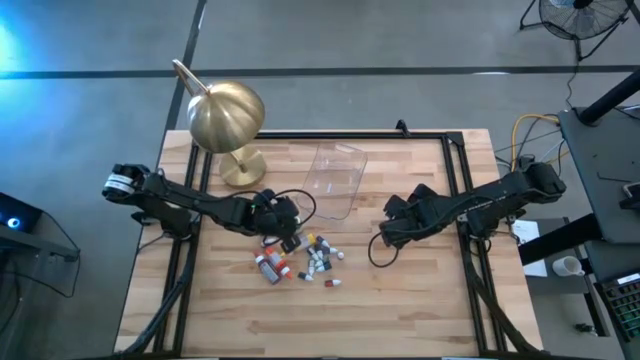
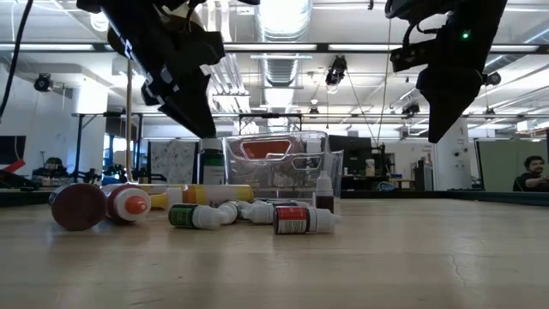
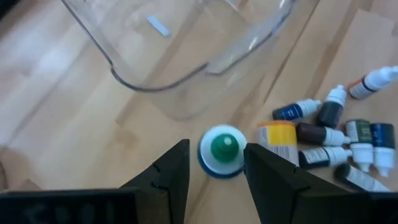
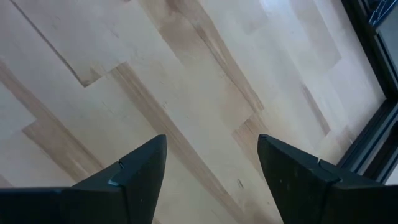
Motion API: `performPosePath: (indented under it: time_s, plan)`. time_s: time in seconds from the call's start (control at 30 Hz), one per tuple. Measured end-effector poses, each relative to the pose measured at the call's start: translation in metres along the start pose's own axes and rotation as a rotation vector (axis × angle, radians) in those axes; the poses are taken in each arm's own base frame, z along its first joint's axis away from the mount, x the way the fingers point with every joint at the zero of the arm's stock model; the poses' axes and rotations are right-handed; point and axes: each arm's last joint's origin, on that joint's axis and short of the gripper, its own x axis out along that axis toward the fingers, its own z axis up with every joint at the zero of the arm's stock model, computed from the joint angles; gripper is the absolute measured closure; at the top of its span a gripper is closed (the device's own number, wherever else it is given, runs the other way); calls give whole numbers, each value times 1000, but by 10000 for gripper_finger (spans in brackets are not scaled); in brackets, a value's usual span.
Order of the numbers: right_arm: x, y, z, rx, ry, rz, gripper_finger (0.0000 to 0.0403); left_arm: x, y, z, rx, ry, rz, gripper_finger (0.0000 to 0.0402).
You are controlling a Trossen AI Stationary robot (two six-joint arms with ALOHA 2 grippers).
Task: Pick & Place food coloring
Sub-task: Put the large green food coloring bottle into the transparent bin
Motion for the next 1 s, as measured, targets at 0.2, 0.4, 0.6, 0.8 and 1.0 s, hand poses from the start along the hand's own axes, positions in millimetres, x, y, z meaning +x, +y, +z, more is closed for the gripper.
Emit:
performPosePath:
  time_s: [0.2,0.4,0.6,0.8,1.0]
  plan:
    - [0,0,0,0,1,0,156,0,-2,-3,-2,27,-30,275]
    - [0,0,0,-1,0,0,156,3,1,-6,25,19,0,275]
    - [0,0,0,-1,0,-1,156,5,2,-8,17,11,8,275]
    - [0,0,0,-4,-11,-10,156,5,3,-6,5,-20,33,263]
    - [0,0,0,-16,-13,-12,156,4,0,-6,-83,-22,24,209]
